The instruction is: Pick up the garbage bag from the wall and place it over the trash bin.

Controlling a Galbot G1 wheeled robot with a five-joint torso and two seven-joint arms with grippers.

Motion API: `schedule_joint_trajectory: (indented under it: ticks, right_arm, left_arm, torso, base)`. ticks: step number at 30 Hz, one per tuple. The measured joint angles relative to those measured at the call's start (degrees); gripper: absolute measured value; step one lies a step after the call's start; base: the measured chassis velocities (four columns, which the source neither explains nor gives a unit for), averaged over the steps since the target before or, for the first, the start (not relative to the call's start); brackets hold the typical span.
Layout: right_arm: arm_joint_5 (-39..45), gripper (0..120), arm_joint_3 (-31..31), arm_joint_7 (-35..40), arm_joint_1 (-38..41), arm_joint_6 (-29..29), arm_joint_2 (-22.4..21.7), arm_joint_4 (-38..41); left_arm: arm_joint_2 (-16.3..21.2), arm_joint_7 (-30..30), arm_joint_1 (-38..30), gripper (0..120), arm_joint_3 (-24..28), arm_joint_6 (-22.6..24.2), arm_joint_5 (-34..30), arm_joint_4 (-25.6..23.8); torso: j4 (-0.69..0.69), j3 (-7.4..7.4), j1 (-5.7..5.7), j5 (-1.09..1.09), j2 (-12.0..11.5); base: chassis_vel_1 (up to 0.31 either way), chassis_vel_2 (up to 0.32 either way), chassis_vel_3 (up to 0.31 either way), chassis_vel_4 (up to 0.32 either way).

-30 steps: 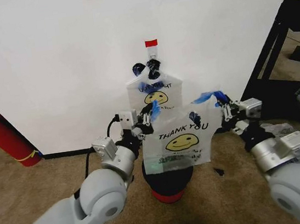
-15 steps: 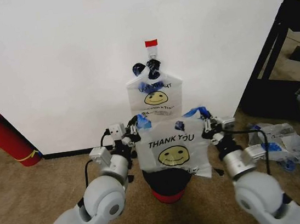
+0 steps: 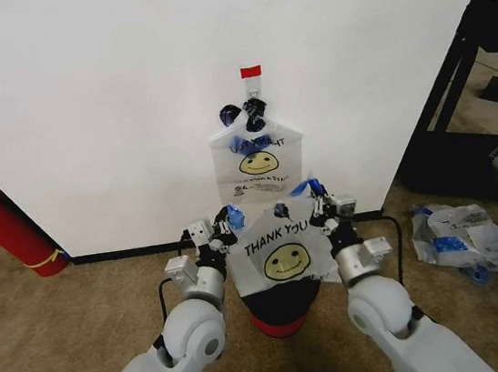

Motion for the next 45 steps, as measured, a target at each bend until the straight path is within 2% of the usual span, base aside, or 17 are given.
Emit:
schedule_joint_trajectory:
  ticks: [6,9,14,20,21,25,32,34,36,37,39,41,42,43,44,45]
  right_arm:
    - [-3.9,0,-0.9,-0.2,-4.3,0.6,-1.2,0.2]
    - [-5.0,0,0.0,-0.3,-8.7,0.8,-2.9,1.7]
    - [-3.8,0,1.6,-0.1,-10.7,0.7,-4.6,4.6]
    - [-5.1,0,2.4,-4.0,-14.3,2.5,-8.6,9.5]
    - [-5.1,0,2.4,-4.0,-14.3,2.5,-8.6,9.5]
    - [-7.0,0,2.5,-5.6,-15.3,3.4,-9.2,10.6]
    - [-7.4,0,2.3,-5.7,-14.5,3.5,-9.2,10.0]
    - [-7.7,0,2.3,-5.7,-14.4,3.6,-9.4,10.0]
    - [-8.1,0,2.4,-5.7,-14.4,3.7,-9.6,9.9]
    - [-8.1,0,2.4,-5.7,-14.4,3.7,-9.6,9.9]
    - [-8.7,0,2.5,-5.7,-14.4,4.0,-9.6,9.5]
    - [-9.6,0,2.6,-5.8,-14.4,4.4,-9.5,8.9]
    - [-10.3,0,2.7,-6.0,-14.4,4.8,-9.4,8.5]
    - [-10.6,0,2.7,-6.1,-14.4,4.9,-9.4,8.3]
    - [-10.6,0,2.7,-6.1,-14.4,4.9,-9.4,8.3]
    - [-11.1,0,2.8,-6.2,-14.4,5.1,-9.4,8.0]
  left_arm:
    - [0.3,-1.0,3.4,0,-0.4,0.2,0.9,-1.4]
    - [3.0,-1.0,5.6,0,0.7,1.0,2.1,-2.3]
    - [5.6,-1.5,5.3,0,1.3,3.4,1.4,-4.8]
    - [12.2,-2.3,5.2,26,0.2,6.1,-1.8,-11.4]
    - [12.2,-2.3,5.2,26,0.2,6.1,-1.8,-11.4]
    - [15.4,-2.3,4.1,43,0.0,7.1,-3.5,-13.6]
    - [19.5,-0.7,-0.4,63,0.7,10.5,-7.8,-13.3]
    - [22.6,0.1,-1.5,77,1.5,13.7,-9.9,-12.1]
    - [24.6,0.1,-2.0,84,1.7,16.5,-11.8,-11.8]
    - [24.6,0.1,-2.0,84,1.7,16.5,-11.8,-11.8]
    - [25.9,-1.8,-2.7,90,1.5,20.8,-15.7,-11.6]
    - [26.5,-5.8,-3.3,99,-0.1,25.8,-23.4,-11.6]
    - [26.2,-8.6,-3.5,103,-1.9,28.3,-30.2,-11.9]
    - [25.8,-10.4,-3.6,105,-3.0,29.5,-34.3,-12.2]
    - [25.8,-10.4,-3.6,105,-3.0,29.5,-34.3,-12.2]
    - [25.2,-12.3,-3.8,108,-4.1,30.5,-39.1,-12.6]
  torso:
    - [-0.02,0.0,0.0,-0.01,0.0]
    - [-0.02,0.0,0.0,-0.01,0.0]
    - [-0.02,0.0,0.0,0.0,0.0]
    - [-0.01,-0.01,0.0,-0.02,0.0]
    - [-0.01,-0.01,0.0,-0.02,0.0]
    - [-0.01,-0.01,0.0,-0.02,0.0]
    - [-0.03,0.0,0.0,0.0,0.0]
    - [-0.02,0.0,0.0,-0.04,0.0]
    - [0.0,0.0,0.0,0.0,0.0]
    - [0.0,0.0,0.0,0.0,0.0]
    - [-0.01,0.0,0.0,-0.02,0.0]
    - [-0.02,0.0,0.0,0.0,0.0]
    - [-0.01,0.0,0.0,-0.01,0.0]
    - [-0.01,0.0,0.0,-0.01,0.0]
    - [-0.01,0.0,0.0,-0.01,0.0]
    - [0.0,0.0,0.0,-0.01,0.0]
  base:
    - [0.0,0.0,0.0,0.0]
    - [0.0,0.0,0.0,0.0]
    - [0.0,0.0,0.0,0.0]
    - [0.0,0.0,0.0,0.0]
    - [0.0,0.0,0.0,0.0]
    - [0.0,0.0,0.0,0.0]
    - [0.0,0.0,0.0,0.0]
    - [0.0,0.0,0.0,0.0]
    - [0.0,0.0,0.0,0.0]
    - [0.0,0.0,0.0,0.0]
    - [0.0,0.0,0.0,0.0]
    - [0.0,0.0,0.0,0.0]
    - [0.0,0.0,0.0,0.0]
    - [0.0,0.0,0.0,0.0]
    - [0.0,0.0,0.0,0.0]
    - [0.0,0.0,0.0,0.0]
